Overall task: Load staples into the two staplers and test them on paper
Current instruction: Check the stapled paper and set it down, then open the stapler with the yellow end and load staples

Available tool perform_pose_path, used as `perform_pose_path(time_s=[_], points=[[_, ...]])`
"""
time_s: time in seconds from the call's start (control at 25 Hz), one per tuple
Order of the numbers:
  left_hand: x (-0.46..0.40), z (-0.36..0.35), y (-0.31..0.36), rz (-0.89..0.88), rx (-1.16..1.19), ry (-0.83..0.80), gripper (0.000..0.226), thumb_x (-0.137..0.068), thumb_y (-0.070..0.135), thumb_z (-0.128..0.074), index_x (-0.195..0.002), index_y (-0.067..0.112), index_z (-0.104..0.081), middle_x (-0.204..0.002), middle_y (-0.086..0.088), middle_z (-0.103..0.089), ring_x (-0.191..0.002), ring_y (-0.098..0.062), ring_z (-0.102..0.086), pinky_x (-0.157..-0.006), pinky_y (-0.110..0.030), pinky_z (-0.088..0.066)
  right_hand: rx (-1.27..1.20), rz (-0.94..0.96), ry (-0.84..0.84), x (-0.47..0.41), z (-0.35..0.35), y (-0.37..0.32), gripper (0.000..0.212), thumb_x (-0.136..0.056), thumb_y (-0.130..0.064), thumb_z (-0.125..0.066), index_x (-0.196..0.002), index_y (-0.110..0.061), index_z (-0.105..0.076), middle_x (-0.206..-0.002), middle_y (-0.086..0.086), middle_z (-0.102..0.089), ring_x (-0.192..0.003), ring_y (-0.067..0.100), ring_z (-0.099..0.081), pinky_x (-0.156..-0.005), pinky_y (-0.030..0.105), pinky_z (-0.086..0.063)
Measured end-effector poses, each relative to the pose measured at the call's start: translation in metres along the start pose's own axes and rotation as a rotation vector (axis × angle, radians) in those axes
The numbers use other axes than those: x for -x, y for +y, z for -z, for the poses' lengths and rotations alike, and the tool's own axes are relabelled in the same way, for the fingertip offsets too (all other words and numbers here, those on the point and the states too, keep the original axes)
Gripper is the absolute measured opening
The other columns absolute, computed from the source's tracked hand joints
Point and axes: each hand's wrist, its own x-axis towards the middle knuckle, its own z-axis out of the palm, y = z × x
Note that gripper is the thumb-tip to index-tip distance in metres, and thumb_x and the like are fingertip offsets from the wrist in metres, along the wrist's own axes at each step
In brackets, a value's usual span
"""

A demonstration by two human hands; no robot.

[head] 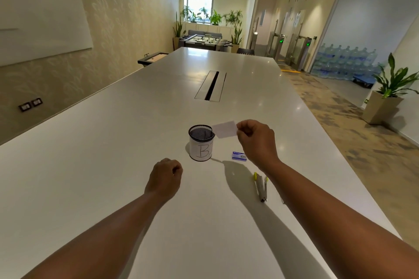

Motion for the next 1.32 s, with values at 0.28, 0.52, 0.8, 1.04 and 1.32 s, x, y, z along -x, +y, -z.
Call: perform_pose_path(time_s=[0.28, 0.52, 0.8, 1.04, 1.32], points=[[-0.032, -0.009, -0.013, 0.029, -0.009, 0.047, 0.014, -0.093, 0.018, -0.062, -0.081, 0.017, -0.069, -0.078, 0.004, -0.06, -0.075, -0.018, -0.056, -0.064, -0.03, -0.041, 0.222, 0.252, -0.108, -0.035, -0.054, -0.003, 0.022, -0.087, -0.003, -0.057, -0.087, -0.015, -0.075, -0.079, 0.003, -0.072, -0.074, 0.022, -0.062, -0.067, 0.037, -0.053], [-0.041, -0.011, -0.015, 0.045, -0.015, 0.053, 0.014, -0.092, 0.021, -0.061, -0.082, 0.02, -0.07, -0.081, 0.004, -0.063, -0.076, -0.016, -0.057, -0.064, -0.028, -0.04, 0.338, 0.31, -0.25, -0.038, -0.086, 0.003, 0.014, -0.087, -0.004, -0.055, -0.079, -0.009, -0.066, -0.073, 0.007, -0.064, -0.072, 0.029, -0.057, -0.066, 0.043, -0.051], [-0.039, -0.012, -0.013, 0.016, -0.035, 0.056, 0.014, -0.093, 0.019, -0.061, -0.081, 0.018, -0.07, -0.079, 0.003, -0.063, -0.074, -0.017, -0.057, -0.062, -0.028, -0.04, 0.212, 0.271, -0.182, -0.023, -0.075, 0.02, 0.02, -0.091, -0.006, -0.061, -0.099, -0.015, -0.077, -0.086, 0.006, -0.074, -0.078, 0.026, -0.065, -0.072, 0.04, -0.053], [-0.025, -0.017, 0.002, -0.025, -0.055, 0.034, 0.019, -0.093, 0.018, -0.059, -0.076, 0.018, -0.067, -0.075, 0.004, -0.061, -0.071, -0.017, -0.057, -0.06, -0.029, -0.042, 0.157, 0.109, -0.099, -0.006, -0.034, 0.047, 0.022, -0.093, -0.004, -0.063, -0.107, -0.009, -0.078, -0.108, 0.01, -0.078, -0.096, 0.028, -0.073, -0.088, 0.041, -0.058], [0.007, -0.054, 0.064, 0.002, 0.127, -0.043, 0.019, -0.089, 0.019, -0.06, -0.072, 0.023, -0.066, -0.069, 0.014, -0.063, -0.068, -0.004, -0.058, -0.059, -0.024, -0.045, 0.202, -0.139, -0.01, 0.025, 0.013, 0.08, 0.021, -0.092, -0.007, -0.062, -0.104, -0.012, -0.078, -0.105, 0.003, -0.078, -0.095, 0.019, -0.071, -0.083, 0.024, -0.05]])
